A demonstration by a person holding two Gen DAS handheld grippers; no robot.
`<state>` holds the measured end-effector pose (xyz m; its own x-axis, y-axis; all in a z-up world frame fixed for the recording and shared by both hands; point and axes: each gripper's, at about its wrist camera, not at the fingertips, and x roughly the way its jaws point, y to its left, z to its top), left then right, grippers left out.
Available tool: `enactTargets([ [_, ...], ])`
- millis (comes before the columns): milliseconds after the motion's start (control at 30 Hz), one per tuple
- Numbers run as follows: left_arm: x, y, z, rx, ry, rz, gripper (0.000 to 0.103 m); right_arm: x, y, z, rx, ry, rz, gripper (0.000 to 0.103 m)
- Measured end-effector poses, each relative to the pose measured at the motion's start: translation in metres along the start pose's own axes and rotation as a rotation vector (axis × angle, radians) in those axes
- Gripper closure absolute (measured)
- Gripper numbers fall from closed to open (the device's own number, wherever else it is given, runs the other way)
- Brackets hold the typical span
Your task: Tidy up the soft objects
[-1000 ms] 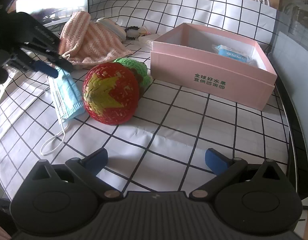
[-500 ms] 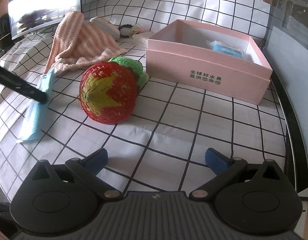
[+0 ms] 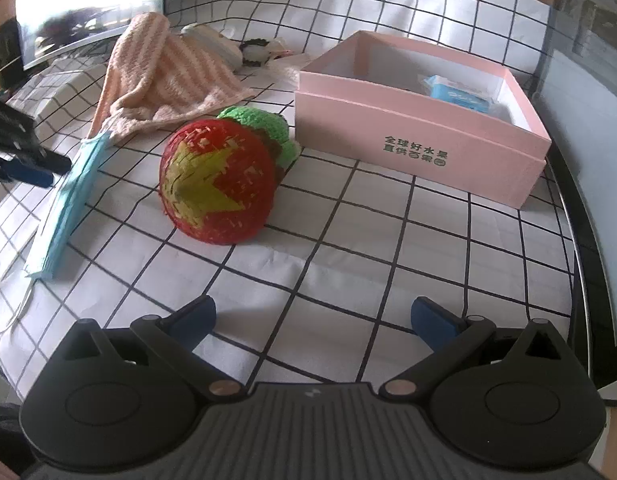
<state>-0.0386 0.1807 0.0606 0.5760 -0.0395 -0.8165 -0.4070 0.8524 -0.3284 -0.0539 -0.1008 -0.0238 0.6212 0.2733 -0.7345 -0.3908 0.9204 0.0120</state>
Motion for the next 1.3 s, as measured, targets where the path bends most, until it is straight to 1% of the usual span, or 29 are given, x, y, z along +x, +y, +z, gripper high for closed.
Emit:
enactTargets([
  [33,0.006,-0.01,-0.006,0.056,0.006,0.04,0.07,-0.001,-0.001,-0.001,-0.006,0.0,0.005,0.0],
  [100,0.013,-0.016,-0.014,0.093,0.021,0.074,0.067,-0.002,-0.001,-0.002,-0.015,-0.002,0.012,0.0],
  [133,0.017,-0.015,-0.018,0.092,0.04,0.075,0.062,-0.002,-0.001,-0.002,-0.018,-0.003,0.015,0.0],
  [167,0.019,-0.017,-0.02,0.093,0.038,0.079,0.054,-0.003,-0.001,-0.003,-0.022,-0.006,0.018,0.0],
  [200,0.019,-0.019,-0.022,0.1,0.035,0.078,0.05,-0.003,-0.002,-0.004,-0.026,-0.008,0.02,0.0],
  [267,0.02,-0.024,-0.023,0.113,0.039,0.075,0.032,-0.004,-0.002,-0.004,-0.032,-0.012,0.024,0.0],
  [333,0.02,-0.028,-0.025,0.118,0.035,0.065,0.022,-0.004,-0.002,-0.004,-0.037,-0.016,0.029,0.0],
  [367,0.021,-0.031,-0.026,0.13,0.036,0.062,0.019,-0.003,-0.003,-0.004,-0.041,-0.017,0.032,0.0],
  [400,0.026,-0.037,-0.026,0.145,0.038,0.06,0.019,-0.003,-0.003,-0.004,-0.044,-0.018,0.034,0.0],
  [500,0.032,-0.042,-0.028,0.165,0.031,0.073,0.023,-0.004,-0.004,-0.005,-0.045,-0.023,0.04,0.0],
  [533,0.031,-0.04,-0.028,0.162,0.025,0.08,0.026,-0.004,-0.004,-0.005,-0.044,-0.024,0.041,0.0],
  [567,0.031,-0.038,-0.028,0.162,0.015,0.102,0.028,-0.004,-0.004,-0.006,-0.042,-0.025,0.041,0.0],
  [633,0.032,-0.031,-0.026,0.166,-0.005,0.145,0.027,-0.004,-0.004,-0.005,-0.043,-0.026,0.04,0.0],
  [733,0.032,-0.025,-0.02,0.169,-0.014,0.146,0.024,-0.003,-0.004,-0.002,-0.056,-0.014,0.049,0.0],
  [800,0.034,-0.027,-0.018,0.186,-0.022,0.143,0.025,-0.004,-0.005,0.006,-0.067,-0.012,0.084,0.016],
  [833,0.036,-0.029,-0.019,0.202,-0.03,0.144,0.028,-0.008,-0.007,0.013,-0.054,-0.041,0.097,0.016],
  [867,0.037,-0.031,-0.02,0.225,-0.035,0.151,0.041,-0.013,-0.008,0.019,-0.041,-0.083,0.107,0.016],
  [900,0.037,-0.033,-0.022,0.248,-0.039,0.16,0.051,-0.018,-0.008,0.028,-0.037,-0.129,0.116,0.016],
  [933,0.037,-0.035,-0.025,0.276,-0.047,0.177,0.073,-0.02,-0.005,0.038,-0.045,-0.165,0.125,0.016],
  [967,0.034,-0.036,-0.029,0.297,-0.06,0.196,0.083,-0.021,0.0,0.047,-0.06,-0.187,0.139,0.015],
  [1000,0.03,-0.035,-0.034,0.311,-0.071,0.204,0.083,-0.018,0.007,0.057,-0.08,-0.198,0.157,0.015],
  [1033,0.026,-0.033,-0.037,0.307,-0.07,0.191,0.083,-0.014,0.013,0.065,-0.096,-0.2,0.166,0.015],
  [1067,0.022,-0.028,-0.04,0.295,-0.061,0.176,0.084,-0.007,0.02,0.073,-0.11,-0.195,0.167,0.015],
  [1133,0.013,-0.02,-0.047,0.28,-0.047,0.137,0.085,0.009,0.032,0.086,-0.106,-0.155,0.164,0.015],
  [1167,0.009,-0.016,-0.05,0.284,-0.038,0.125,0.085,0.018,0.036,0.092,-0.092,-0.122,0.158,0.015],
  [1233,0.002,-0.011,-0.054,0.297,-0.01,0.104,0.084,0.034,0.042,0.1,-0.047,-0.037,0.118,0.015],
  [1267,-0.001,-0.008,-0.056,0.305,0.007,0.087,0.081,0.04,0.044,0.1,-0.023,0.001,0.091,0.015],
  [1300,-0.003,-0.006,-0.057,0.311,0.017,0.076,0.081,0.044,0.046,0.098,-0.008,0.032,0.073,0.015],
])
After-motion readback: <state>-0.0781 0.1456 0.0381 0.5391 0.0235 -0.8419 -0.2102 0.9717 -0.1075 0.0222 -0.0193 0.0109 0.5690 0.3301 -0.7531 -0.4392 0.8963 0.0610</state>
